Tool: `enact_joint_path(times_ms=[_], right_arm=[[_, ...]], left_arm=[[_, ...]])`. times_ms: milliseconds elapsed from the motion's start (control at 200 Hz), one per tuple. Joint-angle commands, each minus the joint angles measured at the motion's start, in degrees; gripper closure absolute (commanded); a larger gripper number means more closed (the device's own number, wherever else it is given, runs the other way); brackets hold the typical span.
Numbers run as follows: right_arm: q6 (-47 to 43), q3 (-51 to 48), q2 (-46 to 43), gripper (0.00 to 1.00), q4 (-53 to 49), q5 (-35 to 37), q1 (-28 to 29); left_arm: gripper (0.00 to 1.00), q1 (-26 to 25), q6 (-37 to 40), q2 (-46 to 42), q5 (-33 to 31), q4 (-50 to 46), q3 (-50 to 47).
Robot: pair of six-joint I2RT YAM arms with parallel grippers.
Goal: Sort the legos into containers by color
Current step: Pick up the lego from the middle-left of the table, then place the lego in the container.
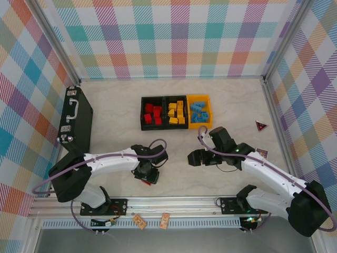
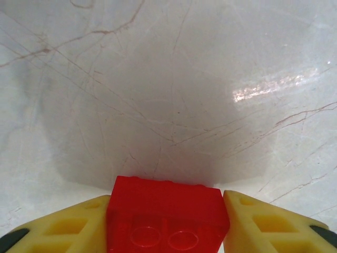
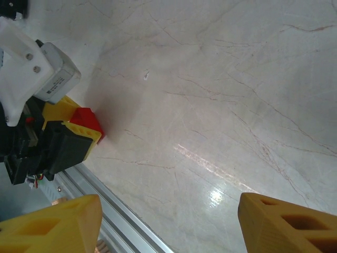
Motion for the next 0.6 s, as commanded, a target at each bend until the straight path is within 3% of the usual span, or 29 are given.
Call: enact_joint_path(times_ms=[0, 335, 600], right_arm=[[0.52, -0.49, -0.87, 0.31, 0.96, 0.79, 0.25], [2.24, 0.72, -1.03, 0.31, 2.48, 3.74, 0.20], [4.63, 4.37, 3.75, 0.31, 5.13, 6.09, 0.20]], left_arm=[[0.55, 0.47, -1.53, -3.29, -1.91, -0.38, 1.93], [0.56, 9.20, -0.19, -5.71, -7.73, -2.19, 12.33], [0.56, 17.82, 2.13, 2.08, -10.44, 0.39, 25.12]])
